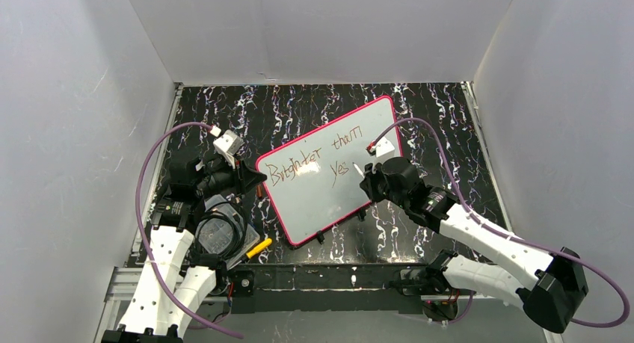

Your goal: Write a sentence on the whiteboard

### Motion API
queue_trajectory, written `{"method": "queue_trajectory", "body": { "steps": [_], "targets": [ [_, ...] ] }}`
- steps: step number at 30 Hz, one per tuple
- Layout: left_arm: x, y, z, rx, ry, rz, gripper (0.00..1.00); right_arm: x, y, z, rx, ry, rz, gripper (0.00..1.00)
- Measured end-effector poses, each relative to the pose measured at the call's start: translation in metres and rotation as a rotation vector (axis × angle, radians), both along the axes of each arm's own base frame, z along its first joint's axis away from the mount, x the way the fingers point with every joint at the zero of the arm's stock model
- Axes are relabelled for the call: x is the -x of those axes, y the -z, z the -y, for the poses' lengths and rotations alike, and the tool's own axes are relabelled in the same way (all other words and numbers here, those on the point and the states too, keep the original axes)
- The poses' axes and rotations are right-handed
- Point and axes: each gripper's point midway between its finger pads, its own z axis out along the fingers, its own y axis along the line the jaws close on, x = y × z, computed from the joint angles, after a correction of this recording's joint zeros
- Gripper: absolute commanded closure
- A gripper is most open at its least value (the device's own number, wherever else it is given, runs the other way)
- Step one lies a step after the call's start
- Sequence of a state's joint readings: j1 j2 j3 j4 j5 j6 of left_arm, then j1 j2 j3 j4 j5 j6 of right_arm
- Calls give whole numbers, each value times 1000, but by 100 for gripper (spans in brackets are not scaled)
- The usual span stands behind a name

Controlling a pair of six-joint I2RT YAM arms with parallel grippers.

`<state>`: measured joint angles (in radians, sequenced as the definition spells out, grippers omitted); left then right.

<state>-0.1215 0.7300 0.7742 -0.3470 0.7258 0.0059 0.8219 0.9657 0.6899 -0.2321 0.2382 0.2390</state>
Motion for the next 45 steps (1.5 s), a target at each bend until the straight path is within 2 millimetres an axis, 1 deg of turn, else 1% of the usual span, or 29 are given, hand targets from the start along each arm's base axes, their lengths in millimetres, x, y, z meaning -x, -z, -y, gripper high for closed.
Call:
{"method": "queue_trajectory", "body": {
  "steps": [9, 18, 26, 32, 38, 45],
  "targets": [
    [0, 0, 0, 0, 0, 1, 100, 0, -4, -7, -27, -48, 2, 99],
    [-1, 0, 0, 0, 0, 0, 100, -1, 9, -8, 8, -54, -26, 99],
    [-1, 1, 0, 1, -1, -6, 100, -4, 12, -7, 19, -40, -26, 99],
    [-1, 1, 0, 2, -2, -6, 100, -9, 11, -1, 32, -1, -16, 99],
    [-1, 1, 0, 2, -2, -7, 100, -10, 10, 0, 30, 3, -13, 99],
    [0, 0, 1, 3, 2, -3, 100, -11, -3, -1, -2, -8, 19, 99]
  ]
}}
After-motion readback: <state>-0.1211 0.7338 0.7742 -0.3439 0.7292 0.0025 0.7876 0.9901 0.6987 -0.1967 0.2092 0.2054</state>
